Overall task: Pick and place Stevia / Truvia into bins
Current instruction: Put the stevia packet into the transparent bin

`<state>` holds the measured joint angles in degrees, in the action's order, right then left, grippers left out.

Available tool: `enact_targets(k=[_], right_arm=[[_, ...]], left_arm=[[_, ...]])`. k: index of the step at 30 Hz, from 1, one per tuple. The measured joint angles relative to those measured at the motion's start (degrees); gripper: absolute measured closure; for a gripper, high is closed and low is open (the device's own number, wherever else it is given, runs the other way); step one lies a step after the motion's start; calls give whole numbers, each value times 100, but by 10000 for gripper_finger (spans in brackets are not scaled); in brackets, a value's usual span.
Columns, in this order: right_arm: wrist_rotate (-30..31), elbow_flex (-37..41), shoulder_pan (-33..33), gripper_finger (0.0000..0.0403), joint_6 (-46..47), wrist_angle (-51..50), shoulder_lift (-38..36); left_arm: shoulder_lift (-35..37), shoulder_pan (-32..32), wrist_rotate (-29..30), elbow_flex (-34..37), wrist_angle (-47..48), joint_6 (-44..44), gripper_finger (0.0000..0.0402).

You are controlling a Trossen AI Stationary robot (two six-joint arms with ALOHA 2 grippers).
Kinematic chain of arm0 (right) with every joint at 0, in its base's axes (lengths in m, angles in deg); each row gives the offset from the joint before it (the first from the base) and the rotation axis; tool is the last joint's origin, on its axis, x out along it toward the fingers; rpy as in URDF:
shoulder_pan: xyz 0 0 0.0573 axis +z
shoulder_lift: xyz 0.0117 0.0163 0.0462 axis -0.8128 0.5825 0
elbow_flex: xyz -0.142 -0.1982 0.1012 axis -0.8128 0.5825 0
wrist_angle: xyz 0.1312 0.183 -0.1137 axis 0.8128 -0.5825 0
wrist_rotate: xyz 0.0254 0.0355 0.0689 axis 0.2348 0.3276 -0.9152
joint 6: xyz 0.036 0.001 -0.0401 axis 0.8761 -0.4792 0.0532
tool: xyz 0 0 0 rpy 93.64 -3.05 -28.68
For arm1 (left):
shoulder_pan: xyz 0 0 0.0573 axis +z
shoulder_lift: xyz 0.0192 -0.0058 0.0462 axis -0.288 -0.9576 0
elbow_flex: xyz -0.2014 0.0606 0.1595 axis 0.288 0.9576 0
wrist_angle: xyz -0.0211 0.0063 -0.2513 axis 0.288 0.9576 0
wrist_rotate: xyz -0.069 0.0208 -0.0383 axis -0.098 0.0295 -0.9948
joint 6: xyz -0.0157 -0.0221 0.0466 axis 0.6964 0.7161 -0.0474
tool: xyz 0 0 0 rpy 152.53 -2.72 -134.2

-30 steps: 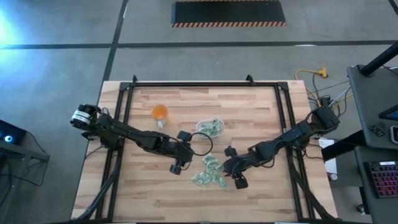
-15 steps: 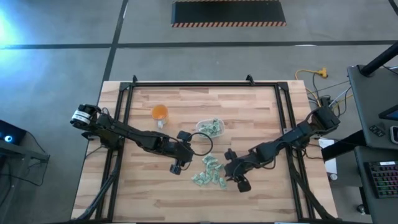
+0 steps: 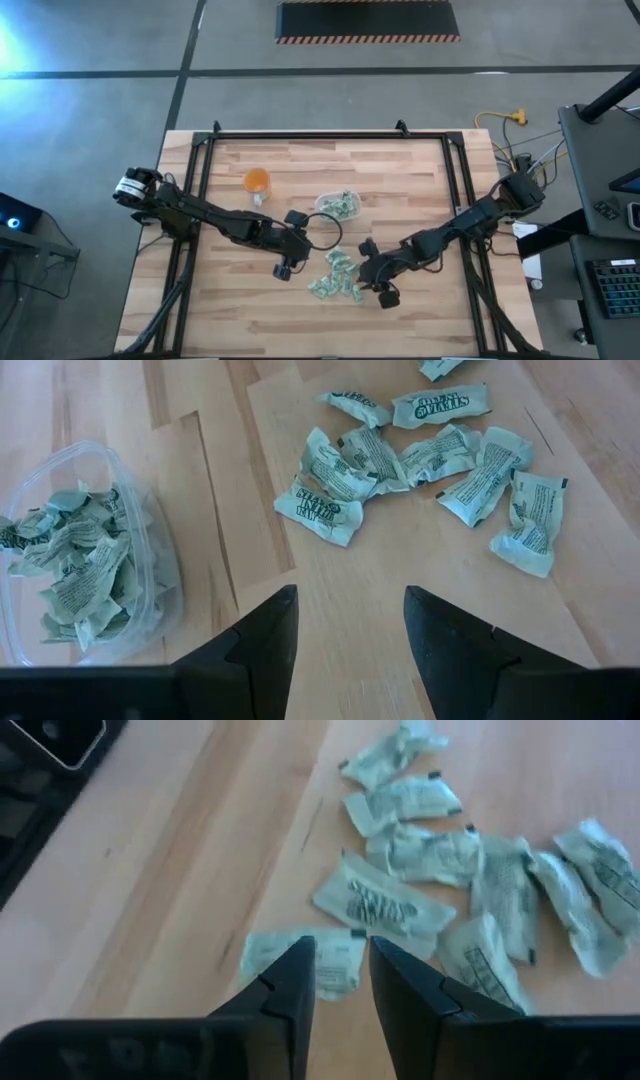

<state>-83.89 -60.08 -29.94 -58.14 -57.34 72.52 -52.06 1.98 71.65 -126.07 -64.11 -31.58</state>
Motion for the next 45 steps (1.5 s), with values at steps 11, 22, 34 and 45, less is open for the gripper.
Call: enact_targets(k=[11, 22, 34, 45], right_arm=[[-488, 33, 16, 239, 6, 557, 573], [-491, 19, 15, 225, -2, 610, 768], [-500, 36, 17, 345, -183, 193, 434], [613, 34, -21, 394, -927, -96, -429]], left_arm=[[2, 0, 0, 9, 0, 2, 234], [2, 0, 0, 13, 2, 11, 234], [2, 0, 0, 13, 0, 15, 234], [2, 0, 2, 13, -9, 9, 234]])
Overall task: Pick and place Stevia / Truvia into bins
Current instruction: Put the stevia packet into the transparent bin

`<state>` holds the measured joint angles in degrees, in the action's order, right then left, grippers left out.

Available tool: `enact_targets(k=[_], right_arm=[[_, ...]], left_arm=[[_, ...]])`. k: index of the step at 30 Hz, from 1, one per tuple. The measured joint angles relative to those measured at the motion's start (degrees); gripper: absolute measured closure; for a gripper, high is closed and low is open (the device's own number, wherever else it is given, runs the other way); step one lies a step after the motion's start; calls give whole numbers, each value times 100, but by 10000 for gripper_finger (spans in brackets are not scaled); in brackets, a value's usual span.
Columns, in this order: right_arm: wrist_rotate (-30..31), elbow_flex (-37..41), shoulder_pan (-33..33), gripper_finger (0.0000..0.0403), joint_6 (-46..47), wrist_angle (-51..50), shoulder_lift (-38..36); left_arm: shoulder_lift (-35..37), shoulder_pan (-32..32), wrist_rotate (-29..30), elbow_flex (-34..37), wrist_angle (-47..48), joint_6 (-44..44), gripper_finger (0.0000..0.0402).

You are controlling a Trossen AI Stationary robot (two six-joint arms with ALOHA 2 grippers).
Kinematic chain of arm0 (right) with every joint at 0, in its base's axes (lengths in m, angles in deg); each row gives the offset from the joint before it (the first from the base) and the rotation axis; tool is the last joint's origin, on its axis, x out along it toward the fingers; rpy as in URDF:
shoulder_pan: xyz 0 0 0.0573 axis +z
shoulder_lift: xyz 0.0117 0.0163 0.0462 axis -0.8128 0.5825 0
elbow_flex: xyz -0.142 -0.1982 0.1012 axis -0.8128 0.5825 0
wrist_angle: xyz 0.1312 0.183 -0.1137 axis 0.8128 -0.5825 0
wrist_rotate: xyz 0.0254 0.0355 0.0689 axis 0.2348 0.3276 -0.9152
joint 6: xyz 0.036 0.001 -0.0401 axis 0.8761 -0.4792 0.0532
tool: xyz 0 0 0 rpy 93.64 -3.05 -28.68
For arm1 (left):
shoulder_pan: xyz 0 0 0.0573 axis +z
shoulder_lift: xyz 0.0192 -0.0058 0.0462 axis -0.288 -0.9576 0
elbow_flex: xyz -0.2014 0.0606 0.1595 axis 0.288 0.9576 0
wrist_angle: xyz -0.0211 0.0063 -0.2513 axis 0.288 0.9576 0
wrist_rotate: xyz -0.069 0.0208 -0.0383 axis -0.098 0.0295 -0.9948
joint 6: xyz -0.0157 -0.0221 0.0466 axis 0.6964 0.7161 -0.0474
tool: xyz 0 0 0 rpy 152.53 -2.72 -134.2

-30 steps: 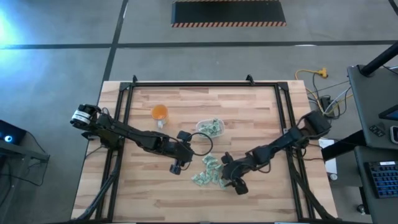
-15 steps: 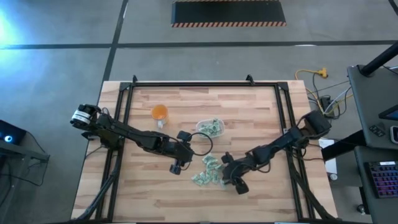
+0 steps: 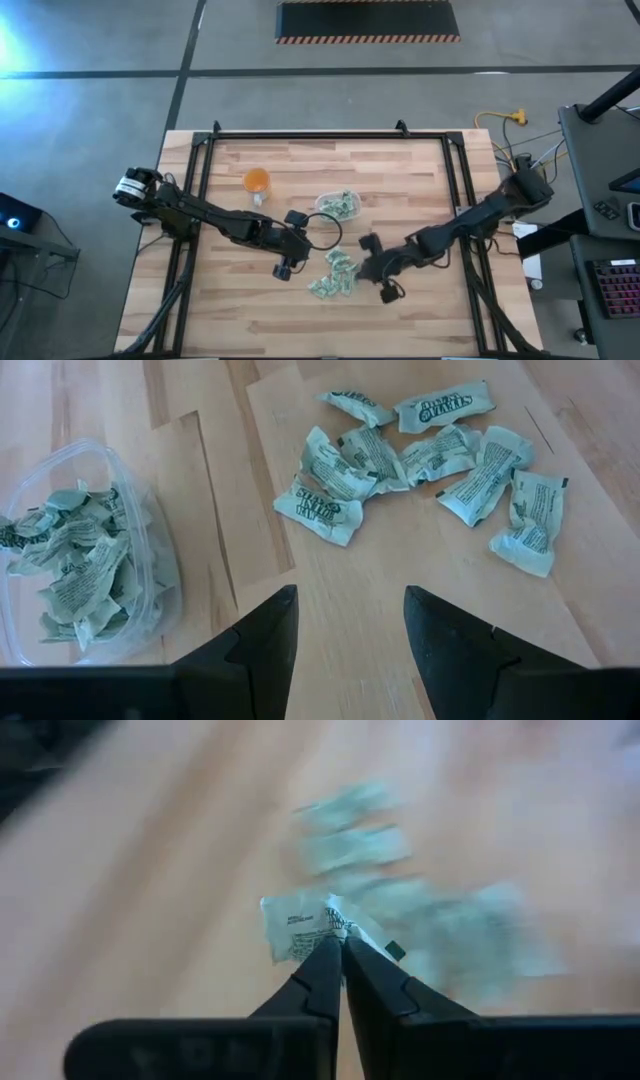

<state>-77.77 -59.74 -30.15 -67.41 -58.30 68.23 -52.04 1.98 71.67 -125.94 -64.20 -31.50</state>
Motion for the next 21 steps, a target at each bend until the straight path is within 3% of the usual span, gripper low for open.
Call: enact_targets(k=[5, 8, 16, 21], right_arm=[[2000, -2, -263, 394, -707, 6, -305], [2592, -2, -683, 394, -830, 18, -379], [1849, -2, -2169, 394, -770, 8, -211], [1425, 7, -2670, 385, -726, 17, -178]], left_arm=[[0, 0, -1, 0, 8, -1, 234], [0, 0, 0, 0, 7, -2, 234], [0, 0, -1, 0, 8, -2, 234], [0, 0, 0, 0, 6, -3, 234]])
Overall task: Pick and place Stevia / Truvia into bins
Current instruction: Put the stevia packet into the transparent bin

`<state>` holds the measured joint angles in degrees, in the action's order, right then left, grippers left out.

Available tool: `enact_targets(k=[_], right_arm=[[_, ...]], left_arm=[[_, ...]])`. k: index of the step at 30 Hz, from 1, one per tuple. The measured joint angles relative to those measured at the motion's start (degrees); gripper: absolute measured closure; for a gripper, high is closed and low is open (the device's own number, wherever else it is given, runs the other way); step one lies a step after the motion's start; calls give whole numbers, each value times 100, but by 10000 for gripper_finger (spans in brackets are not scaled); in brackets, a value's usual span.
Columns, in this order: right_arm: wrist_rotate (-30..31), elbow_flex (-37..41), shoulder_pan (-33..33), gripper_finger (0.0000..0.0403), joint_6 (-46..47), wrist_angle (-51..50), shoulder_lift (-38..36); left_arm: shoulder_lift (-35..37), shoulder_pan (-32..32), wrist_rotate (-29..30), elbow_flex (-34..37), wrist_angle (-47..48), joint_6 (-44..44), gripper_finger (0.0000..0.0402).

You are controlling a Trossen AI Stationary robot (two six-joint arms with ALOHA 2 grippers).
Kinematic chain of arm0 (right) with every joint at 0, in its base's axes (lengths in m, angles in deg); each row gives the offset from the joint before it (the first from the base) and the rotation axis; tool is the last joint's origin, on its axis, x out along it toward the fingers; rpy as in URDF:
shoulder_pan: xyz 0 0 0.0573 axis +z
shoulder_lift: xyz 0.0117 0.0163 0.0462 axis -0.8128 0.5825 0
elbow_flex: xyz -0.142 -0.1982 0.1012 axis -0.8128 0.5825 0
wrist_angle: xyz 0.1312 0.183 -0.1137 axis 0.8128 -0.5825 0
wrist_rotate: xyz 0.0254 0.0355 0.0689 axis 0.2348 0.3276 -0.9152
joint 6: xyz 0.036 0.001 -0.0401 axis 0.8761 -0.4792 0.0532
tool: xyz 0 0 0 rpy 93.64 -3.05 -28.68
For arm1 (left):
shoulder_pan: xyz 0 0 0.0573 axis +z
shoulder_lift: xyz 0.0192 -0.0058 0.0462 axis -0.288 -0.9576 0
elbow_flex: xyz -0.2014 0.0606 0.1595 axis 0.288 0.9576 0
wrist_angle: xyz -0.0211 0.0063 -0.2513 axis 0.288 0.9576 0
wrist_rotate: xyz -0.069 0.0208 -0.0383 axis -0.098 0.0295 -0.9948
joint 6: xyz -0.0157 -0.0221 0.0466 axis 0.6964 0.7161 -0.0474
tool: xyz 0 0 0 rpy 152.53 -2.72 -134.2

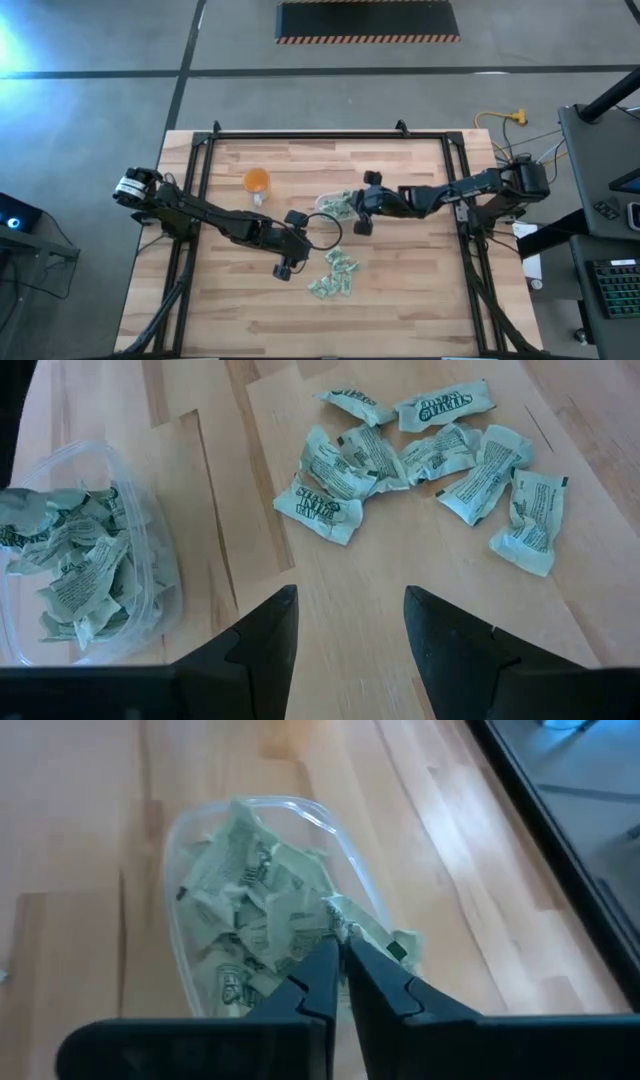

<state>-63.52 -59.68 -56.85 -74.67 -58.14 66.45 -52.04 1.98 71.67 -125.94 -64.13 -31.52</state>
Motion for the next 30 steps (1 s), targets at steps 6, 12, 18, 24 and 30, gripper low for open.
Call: enact_targets(k=[6, 12, 18, 24, 30], right_arm=[[-307, 5, -24, 332, 32, 0, 2], [-245, -6, -13, 279, -30, -153, -109], [-232, -68, 126, 257, 64, -478, -649], [-234, 37, 415, 264, 222, -847, -1209], [-241, 194, 665, 276, 216, -945, -1555]], left_arm=[[0, 0, 0, 0, 2, -1, 234], [0, 0, -1, 0, 1, -5, 234], [0, 2, 31, -15, 0, -31, 234], [0, 2, 179, -121, -8, -61, 234], [0, 2, 182, -122, -8, -61, 234]])
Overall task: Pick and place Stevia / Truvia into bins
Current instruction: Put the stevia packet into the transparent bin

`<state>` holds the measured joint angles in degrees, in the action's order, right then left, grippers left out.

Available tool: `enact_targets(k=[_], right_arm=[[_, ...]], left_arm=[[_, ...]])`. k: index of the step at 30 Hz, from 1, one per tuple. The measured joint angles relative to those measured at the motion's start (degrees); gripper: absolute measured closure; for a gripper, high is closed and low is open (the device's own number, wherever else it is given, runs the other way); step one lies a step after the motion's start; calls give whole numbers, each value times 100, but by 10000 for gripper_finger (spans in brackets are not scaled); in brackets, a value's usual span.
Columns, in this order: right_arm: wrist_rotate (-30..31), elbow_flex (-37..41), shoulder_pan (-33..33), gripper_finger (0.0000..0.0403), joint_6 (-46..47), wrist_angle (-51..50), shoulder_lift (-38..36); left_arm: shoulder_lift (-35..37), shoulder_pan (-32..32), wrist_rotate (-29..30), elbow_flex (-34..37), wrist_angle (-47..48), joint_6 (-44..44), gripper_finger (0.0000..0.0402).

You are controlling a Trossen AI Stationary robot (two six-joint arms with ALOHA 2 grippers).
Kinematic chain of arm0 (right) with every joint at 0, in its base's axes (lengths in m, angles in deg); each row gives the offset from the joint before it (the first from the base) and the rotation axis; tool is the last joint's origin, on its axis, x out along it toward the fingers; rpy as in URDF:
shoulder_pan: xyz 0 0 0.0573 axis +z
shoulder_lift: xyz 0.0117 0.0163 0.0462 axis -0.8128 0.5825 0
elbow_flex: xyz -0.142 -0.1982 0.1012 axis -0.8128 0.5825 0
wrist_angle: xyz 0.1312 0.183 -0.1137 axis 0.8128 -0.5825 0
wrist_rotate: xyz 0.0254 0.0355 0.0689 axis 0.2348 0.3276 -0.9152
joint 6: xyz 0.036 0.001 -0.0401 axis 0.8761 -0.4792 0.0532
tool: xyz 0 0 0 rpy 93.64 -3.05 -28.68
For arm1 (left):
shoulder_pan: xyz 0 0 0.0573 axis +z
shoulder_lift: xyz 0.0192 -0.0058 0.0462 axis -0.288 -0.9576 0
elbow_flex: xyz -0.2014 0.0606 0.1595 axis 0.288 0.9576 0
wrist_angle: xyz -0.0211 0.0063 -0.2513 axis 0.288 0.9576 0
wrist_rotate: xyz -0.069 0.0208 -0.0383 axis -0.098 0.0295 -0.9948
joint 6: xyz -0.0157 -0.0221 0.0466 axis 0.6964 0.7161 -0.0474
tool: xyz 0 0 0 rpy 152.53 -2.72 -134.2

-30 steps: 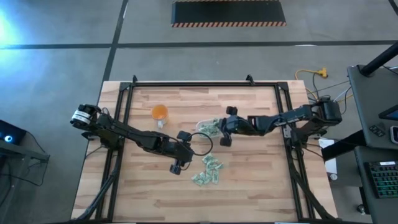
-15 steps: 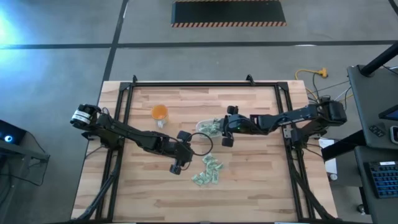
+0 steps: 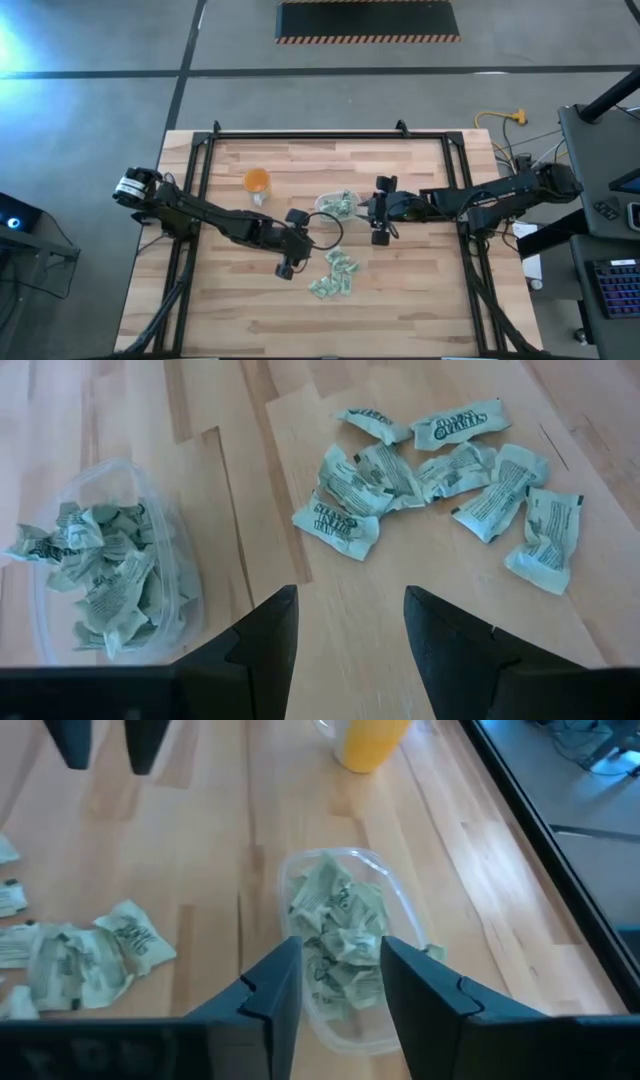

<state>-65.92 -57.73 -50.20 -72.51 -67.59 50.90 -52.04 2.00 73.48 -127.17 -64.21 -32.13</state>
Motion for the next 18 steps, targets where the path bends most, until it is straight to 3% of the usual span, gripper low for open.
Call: enact_targets(k=[7, 12, 18], right_arm=[[-2, 94, 156, 282, 127, -186, -54], [-182, 94, 201, 278, 741, -698, -54], [-996, 254, 551, 273, 1257, -831, -54]], left_arm=[[0, 0, 3, 26, 0, 13, 234], [0, 0, -24, 33, 4, 48, 234], [-66, -177, -997, 153, -234, 210, 234]])
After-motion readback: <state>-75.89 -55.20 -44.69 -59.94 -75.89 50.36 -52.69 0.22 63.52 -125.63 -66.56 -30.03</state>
